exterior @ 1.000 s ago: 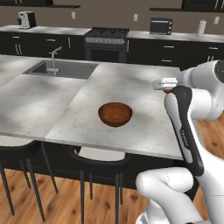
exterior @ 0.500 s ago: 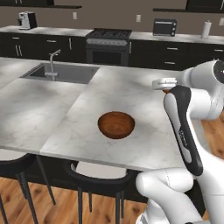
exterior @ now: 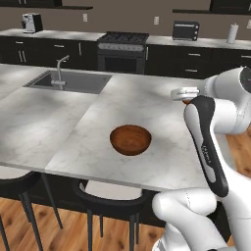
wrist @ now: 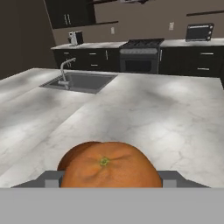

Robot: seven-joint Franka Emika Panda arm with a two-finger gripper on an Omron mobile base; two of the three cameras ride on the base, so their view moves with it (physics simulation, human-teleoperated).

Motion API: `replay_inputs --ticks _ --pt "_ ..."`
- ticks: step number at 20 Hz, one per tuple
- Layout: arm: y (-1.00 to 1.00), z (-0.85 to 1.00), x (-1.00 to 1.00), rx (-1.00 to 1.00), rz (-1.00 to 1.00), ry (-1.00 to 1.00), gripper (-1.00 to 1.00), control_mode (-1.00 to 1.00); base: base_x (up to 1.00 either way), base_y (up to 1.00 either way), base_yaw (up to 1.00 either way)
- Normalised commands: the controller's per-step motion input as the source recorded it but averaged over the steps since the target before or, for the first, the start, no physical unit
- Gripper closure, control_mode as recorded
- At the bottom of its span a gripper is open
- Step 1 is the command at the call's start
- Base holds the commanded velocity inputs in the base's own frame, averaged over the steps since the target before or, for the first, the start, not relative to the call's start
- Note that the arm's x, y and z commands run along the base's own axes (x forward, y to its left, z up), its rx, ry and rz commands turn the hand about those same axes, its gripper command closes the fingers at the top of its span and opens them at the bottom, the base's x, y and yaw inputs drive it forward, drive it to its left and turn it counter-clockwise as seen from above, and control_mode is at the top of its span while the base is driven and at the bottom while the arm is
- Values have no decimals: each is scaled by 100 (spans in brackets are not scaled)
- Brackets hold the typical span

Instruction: Retrieve the tangerine and peach from the fridge and place them into the bowl on the dining table.

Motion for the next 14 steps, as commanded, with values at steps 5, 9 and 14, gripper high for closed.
replay_inputs --ticks 5,9,14 --pt "2 -17 46 0 0 4 100 -100 11 0 0" --pt "5 -20 40 0 0 9 100 -100 0 0 0" --pt "23 -26 5 0 0 14 100 -100 0 0 0"
